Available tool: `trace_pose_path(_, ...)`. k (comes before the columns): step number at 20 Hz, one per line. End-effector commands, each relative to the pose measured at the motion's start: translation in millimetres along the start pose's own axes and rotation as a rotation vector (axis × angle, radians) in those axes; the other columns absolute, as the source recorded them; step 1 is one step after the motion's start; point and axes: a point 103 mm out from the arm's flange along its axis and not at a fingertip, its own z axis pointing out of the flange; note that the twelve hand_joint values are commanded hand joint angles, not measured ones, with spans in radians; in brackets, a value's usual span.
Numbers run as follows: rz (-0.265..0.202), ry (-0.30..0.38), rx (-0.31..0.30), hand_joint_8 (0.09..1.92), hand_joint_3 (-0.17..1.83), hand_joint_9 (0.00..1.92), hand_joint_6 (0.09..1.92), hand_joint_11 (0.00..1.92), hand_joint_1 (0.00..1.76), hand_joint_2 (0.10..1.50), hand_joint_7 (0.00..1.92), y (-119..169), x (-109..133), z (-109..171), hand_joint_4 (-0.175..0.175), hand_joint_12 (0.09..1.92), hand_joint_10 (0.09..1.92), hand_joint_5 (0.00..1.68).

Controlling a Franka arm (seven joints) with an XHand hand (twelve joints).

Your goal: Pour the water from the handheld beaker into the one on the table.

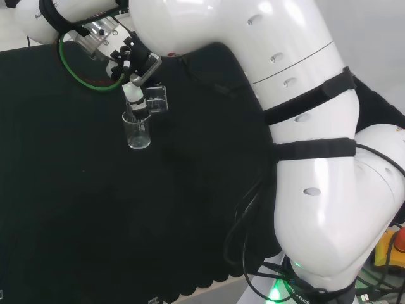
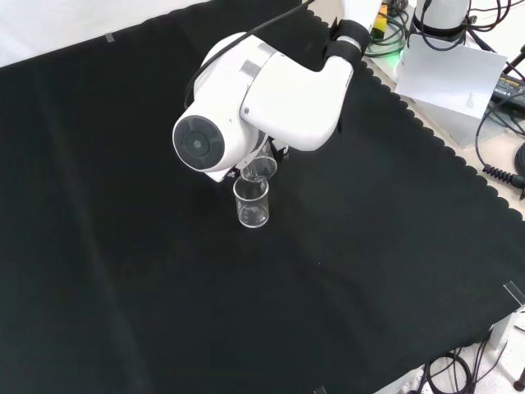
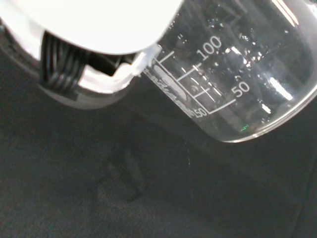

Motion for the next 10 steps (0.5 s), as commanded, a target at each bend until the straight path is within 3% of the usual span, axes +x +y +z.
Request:
trace_pose_path(1, -0.002, -0.005, 0.002, 0.56, 0.57, 1.61, 0.60, 1.26, 1.31, 0.69, 1.34, -0.3, 1.8, -2.0, -0.175, 0.78, 0.09, 1.28)
trace_pose_path(10, -0.009, -0.001, 0.014, 0.56, 0.57, 1.61, 0.60, 1.25, 1.31, 0.69, 1.34, -0.9, -1.7, -4.7, -0.175, 0.78, 0.09, 1.28)
